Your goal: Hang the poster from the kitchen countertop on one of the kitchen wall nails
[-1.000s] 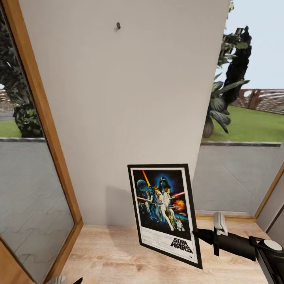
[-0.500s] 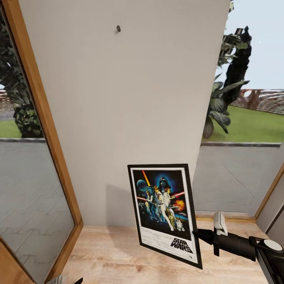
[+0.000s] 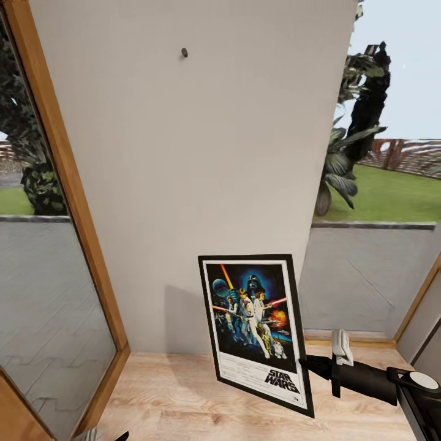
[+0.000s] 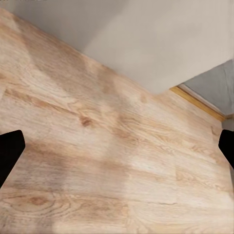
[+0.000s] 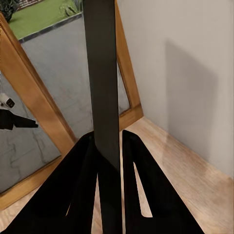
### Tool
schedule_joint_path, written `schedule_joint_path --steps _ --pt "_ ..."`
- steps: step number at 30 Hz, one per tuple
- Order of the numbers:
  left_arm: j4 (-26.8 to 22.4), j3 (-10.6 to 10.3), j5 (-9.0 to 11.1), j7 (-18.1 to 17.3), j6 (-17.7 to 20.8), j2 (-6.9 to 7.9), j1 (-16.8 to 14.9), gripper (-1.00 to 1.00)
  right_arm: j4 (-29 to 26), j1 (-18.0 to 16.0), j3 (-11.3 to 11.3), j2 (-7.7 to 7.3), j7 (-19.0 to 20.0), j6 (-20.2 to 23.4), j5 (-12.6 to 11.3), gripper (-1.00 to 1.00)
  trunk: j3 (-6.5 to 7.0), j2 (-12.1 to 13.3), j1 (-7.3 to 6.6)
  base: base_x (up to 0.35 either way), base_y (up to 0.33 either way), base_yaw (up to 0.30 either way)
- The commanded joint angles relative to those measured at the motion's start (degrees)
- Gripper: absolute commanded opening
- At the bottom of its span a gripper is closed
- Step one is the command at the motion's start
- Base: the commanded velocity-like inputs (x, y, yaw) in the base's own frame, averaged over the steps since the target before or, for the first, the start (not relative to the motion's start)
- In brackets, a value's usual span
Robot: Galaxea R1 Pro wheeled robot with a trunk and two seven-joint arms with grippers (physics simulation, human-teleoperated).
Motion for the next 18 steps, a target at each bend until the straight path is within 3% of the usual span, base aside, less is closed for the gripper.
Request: schedule_joint_path --steps 1,18 --pt "0.0 -0.5 0.3 -0.1 -0.3 0.03 0.0 1.0 0.0 0.0 -0.1 -0.01 0.4 0.8 -0.1 -1.0 0.12 0.4 -0.23 0.0 0.0 0.0" --pt "0.0 -0.5 0.3 0.0 -0.3 -0.06 0.0 1.0 0.0 0.0 -0.2 0.01 0.4 0.7 -0.2 -1.0 3.17 7.2 -3.96 0.0 0.0 0.0"
